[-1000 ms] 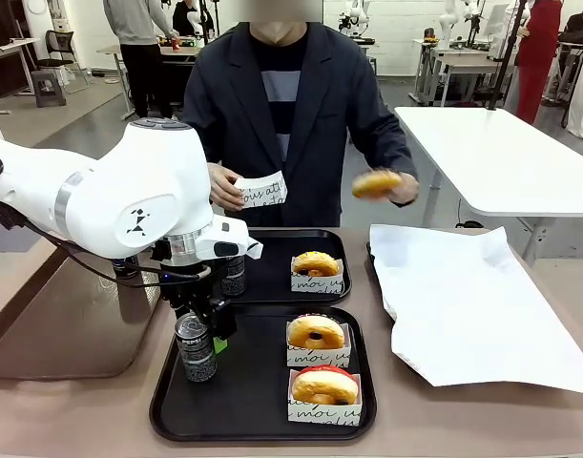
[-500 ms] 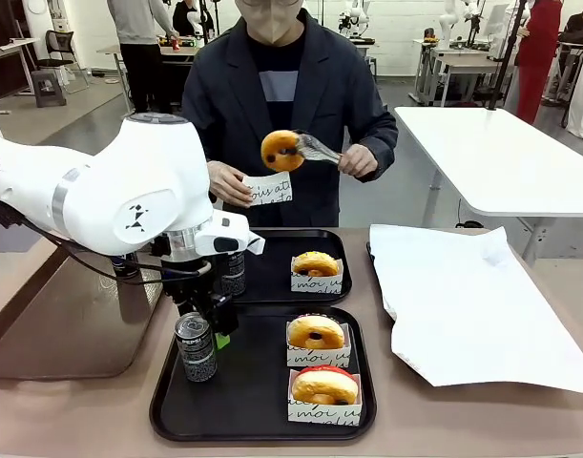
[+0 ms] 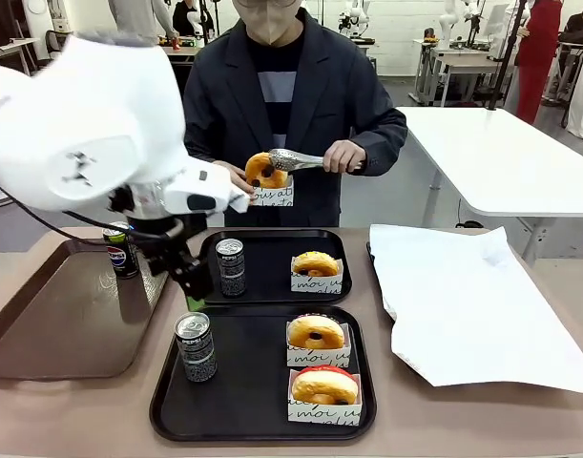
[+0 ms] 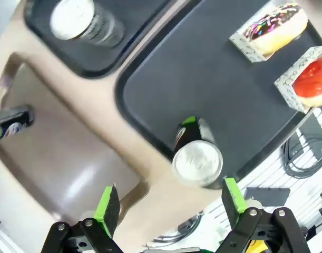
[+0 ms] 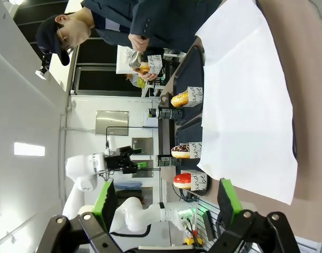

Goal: Set up donuts and drinks on trays.
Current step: Pick up one Pepsi coke from the Handle tray and place it on the Flat Tray without a Pepsi coke.

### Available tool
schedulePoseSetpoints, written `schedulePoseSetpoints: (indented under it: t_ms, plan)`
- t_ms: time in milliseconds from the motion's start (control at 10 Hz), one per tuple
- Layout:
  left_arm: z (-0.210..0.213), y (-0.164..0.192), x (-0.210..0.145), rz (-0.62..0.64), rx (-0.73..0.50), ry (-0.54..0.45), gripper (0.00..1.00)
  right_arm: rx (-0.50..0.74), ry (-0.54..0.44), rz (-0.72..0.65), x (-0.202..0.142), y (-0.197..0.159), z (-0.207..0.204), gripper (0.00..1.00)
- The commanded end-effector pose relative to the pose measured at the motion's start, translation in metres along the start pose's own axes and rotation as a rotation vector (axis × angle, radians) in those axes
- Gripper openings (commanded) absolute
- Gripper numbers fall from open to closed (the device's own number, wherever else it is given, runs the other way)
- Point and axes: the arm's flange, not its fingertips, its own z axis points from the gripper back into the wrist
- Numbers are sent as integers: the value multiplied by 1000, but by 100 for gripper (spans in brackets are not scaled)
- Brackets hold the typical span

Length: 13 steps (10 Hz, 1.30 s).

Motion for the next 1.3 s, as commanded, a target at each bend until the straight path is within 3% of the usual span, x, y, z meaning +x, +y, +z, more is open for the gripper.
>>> schedulePoseSetpoints:
  t_ms: [0,400,800,900,1200]
  plan:
    - [24,21,-25,98,19,-45,100,27,-17,18,2,1,-1,100]
    - [38,78,-57,284,-48,-110,100,27,-17,18,2,1,-1,100]
    - [-6,143,-62,510,-108,59,100,27,-17,18,2,1,-1,100]
    - [21,118,-67,384,-66,-36,100,27,-17,18,2,1,-1,100]
    - [21,118,-67,384,-66,-36,100,27,-17,18,2,1,-1,100]
